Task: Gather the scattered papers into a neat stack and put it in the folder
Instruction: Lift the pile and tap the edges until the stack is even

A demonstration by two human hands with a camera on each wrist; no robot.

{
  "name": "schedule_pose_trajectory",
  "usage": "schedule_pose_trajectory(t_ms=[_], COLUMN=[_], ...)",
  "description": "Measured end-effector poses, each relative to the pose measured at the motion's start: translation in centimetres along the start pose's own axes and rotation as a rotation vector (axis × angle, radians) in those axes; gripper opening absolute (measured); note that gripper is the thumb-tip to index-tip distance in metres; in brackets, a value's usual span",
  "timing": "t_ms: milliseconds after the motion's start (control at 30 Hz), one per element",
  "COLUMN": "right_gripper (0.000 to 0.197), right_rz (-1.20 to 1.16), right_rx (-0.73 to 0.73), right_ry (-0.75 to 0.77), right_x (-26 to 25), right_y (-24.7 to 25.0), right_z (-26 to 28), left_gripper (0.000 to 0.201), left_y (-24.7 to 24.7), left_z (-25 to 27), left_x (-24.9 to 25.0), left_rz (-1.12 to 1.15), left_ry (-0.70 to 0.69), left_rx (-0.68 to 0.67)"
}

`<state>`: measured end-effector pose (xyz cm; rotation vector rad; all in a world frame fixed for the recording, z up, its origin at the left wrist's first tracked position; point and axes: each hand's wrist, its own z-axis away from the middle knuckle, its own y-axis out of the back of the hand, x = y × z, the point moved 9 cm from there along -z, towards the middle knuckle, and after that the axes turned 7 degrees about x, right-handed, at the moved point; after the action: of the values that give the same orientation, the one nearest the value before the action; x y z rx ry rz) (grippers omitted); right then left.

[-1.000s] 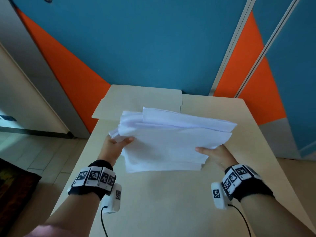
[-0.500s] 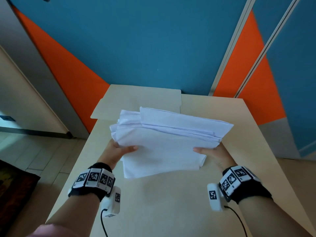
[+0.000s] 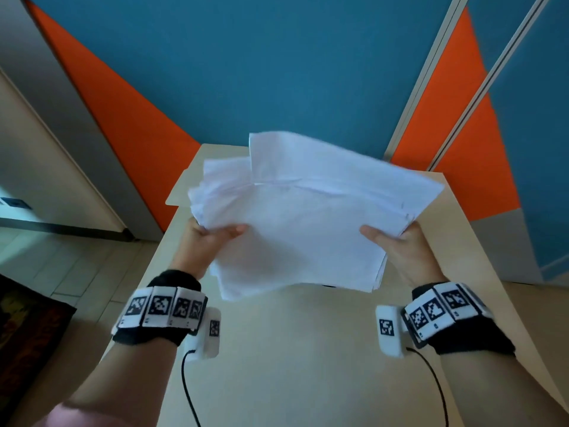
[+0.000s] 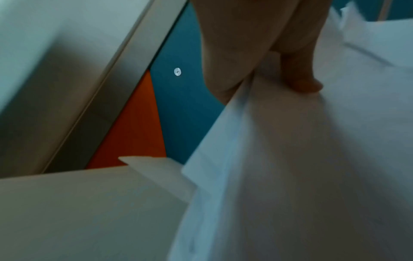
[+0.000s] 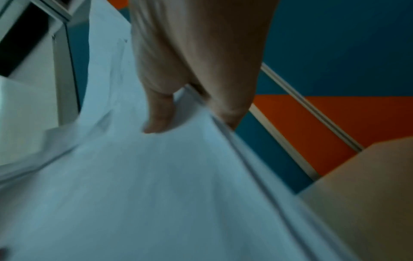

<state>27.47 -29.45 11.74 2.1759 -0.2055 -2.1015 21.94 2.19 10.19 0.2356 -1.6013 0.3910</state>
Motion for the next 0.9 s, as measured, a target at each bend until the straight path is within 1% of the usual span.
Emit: schedule_pose_trajectory(t_ms=[33,67,100,133,167,200,267,300,333,367,400,433,500,567,633,700,767,833,900], right_gripper=[0.023,0.041,0.055,0.058,0.053,0.047,0.045,0.038,0.024,0.013,0.011,0.010,0.007,0.008,0.011,0.021,0.031,0.033,0.037], right_rz=[-0.008,-0.006,0.016,0.044,0.075,0.090,0.049,0.025,0.023,0.049,0.073,0.087,0.096,0.089,0.074,0.038,-0.042,-0.127,-0.249], right_rx=[-0.067,-0.153,-0.236,-0.300,-0.328,-0.318,-0.250,-0.214,-0.173,-0.140,-0.111,-0.081,-0.027,0.019,0.015,-0.025,0.001,0.059,0.093], right_ry=[0.003,-0.015,-0.053,-0.089,-0.102,-0.117,-0.152,-0.164,-0.168,-0.162,-0.150,-0.135,-0.099,-0.110,-0.137,-0.180,-0.203,-0.164,-0.097], right_x=[-0.5,-0.5,-0.2,0.3,0.7,1.2,2.1,2.4,2.5,2.6,2.6,2.6,2.6,3.5,4.7,6.1,6.4,5.6,3.7], right_y=[-0.1,-0.3,-0.8,-1.3,-1.6,-1.7,-1.3,-1.1,-0.9,-0.8,-0.8,-0.8,-1.1,-1.2,-1.4,-1.6,-1.2,0.0,0.9], right_z=[-0.3,-0.4,-0.1,0.2,0.5,0.6,0.5,0.4,0.4,0.4,0.4,0.6,1.0,1.4,1.8,2.7,3.1,2.8,2.3], left_gripper=[0.032,0.033,0.032,0.026,0.020,0.017,0.033,0.043,0.053,0.061,0.063,0.059,0.044,0.036,0.044,0.057,0.056,0.049,0.044], left_y=[0.0,0.0,0.1,0.2,0.3,0.2,-0.1,-0.3,-0.4,-0.4,-0.4,-0.4,-0.8,-1.1,-1.1,-0.8,-0.5,-0.5,-0.5], left_z=[-0.2,-0.4,-0.5,-0.6,-0.7,-0.7,-0.5,-0.4,-0.2,0.0,0.1,0.3,0.6,0.8,0.9,1.5,2.1,2.2,2.0], left_x=[1.2,2.0,2.3,2.4,2.2,1.9,0.9,0.2,-0.8,-1.7,-2.5,-2.8,-2.8,-2.7,-3.8,-5.8,-7.2,-7.5,-7.1], left_rz=[0.029,0.053,0.077,0.105,0.124,0.135,0.162,0.169,0.155,0.118,0.072,0.043,0.057,0.088,0.076,0.011,-0.058,-0.062,-0.045], left_ry=[-0.032,-0.053,-0.053,-0.034,-0.003,0.026,0.086,0.127,0.167,0.196,0.206,0.193,0.126,0.085,0.096,0.150,0.184,0.177,0.145], left_rx=[-0.019,-0.034,-0.038,-0.032,-0.026,-0.031,-0.076,-0.104,-0.118,-0.113,-0.084,-0.044,0.008,0.033,0.012,-0.040,-0.078,-0.095,-0.090])
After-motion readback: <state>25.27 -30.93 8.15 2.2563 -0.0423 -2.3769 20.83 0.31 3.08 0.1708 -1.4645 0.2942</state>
